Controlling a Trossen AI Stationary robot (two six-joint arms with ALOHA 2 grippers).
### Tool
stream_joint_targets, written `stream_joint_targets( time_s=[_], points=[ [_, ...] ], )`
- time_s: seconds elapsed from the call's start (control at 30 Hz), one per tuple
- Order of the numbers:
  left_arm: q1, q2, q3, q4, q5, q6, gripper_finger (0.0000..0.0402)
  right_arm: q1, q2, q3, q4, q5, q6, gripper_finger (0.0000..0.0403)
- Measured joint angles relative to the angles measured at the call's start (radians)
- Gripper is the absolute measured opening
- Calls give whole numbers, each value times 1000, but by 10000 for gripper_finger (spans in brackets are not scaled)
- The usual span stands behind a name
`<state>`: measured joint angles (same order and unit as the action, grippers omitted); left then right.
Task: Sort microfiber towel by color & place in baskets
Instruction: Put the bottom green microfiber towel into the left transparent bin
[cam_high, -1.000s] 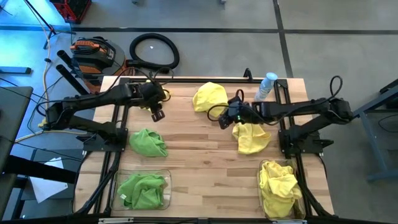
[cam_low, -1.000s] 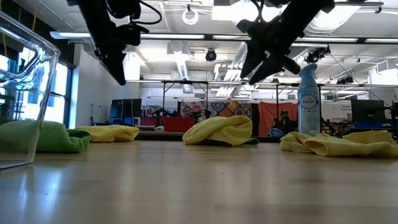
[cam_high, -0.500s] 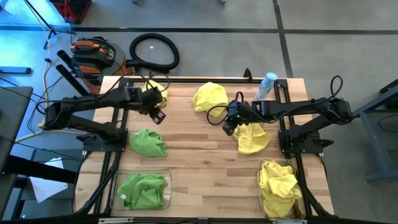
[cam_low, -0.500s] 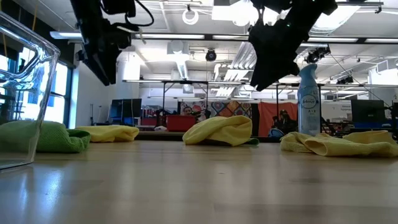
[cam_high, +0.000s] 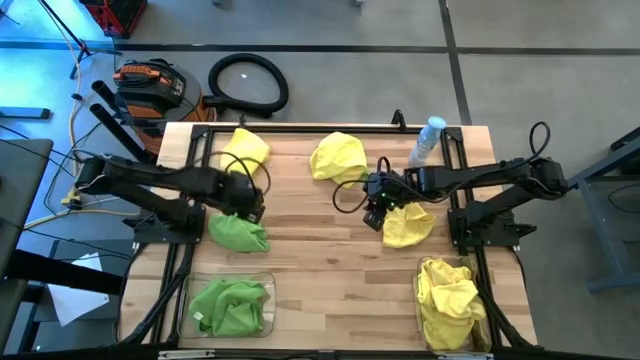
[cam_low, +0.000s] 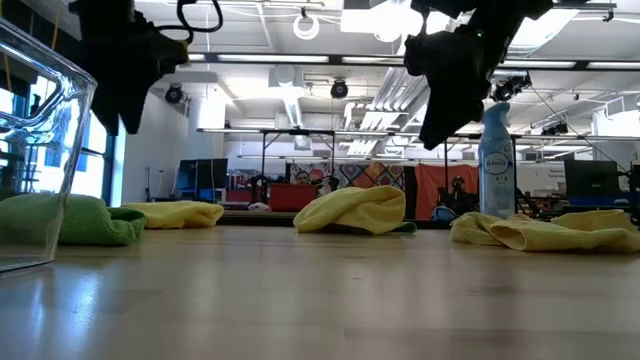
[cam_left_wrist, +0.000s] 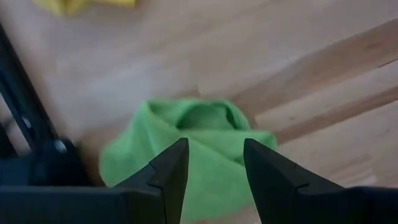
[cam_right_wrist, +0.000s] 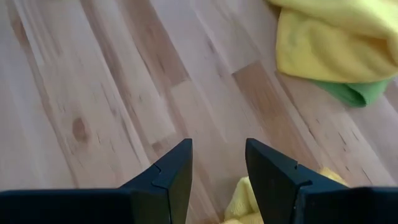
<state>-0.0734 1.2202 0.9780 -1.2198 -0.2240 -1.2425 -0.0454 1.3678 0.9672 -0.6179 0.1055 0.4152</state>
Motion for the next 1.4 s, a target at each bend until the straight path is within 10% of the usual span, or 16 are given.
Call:
stream_joint_targets(
  time_s=[0.57,0.73,0.87,1.4],
  points=[
    [-192,129,-403,470,80,-359,140,14,0,0,0,-56,-127,144],
    [-214,137,-400,478,54,-444,78,14,0,0,1,-66,-126,144],
    [-236,126,-356,421,13,-466,11,14,0,0,-5,-103,-116,144],
    [-431,116,349,55,-243,-119,1,141,0,0,-78,-23,-32,144]
  ],
)
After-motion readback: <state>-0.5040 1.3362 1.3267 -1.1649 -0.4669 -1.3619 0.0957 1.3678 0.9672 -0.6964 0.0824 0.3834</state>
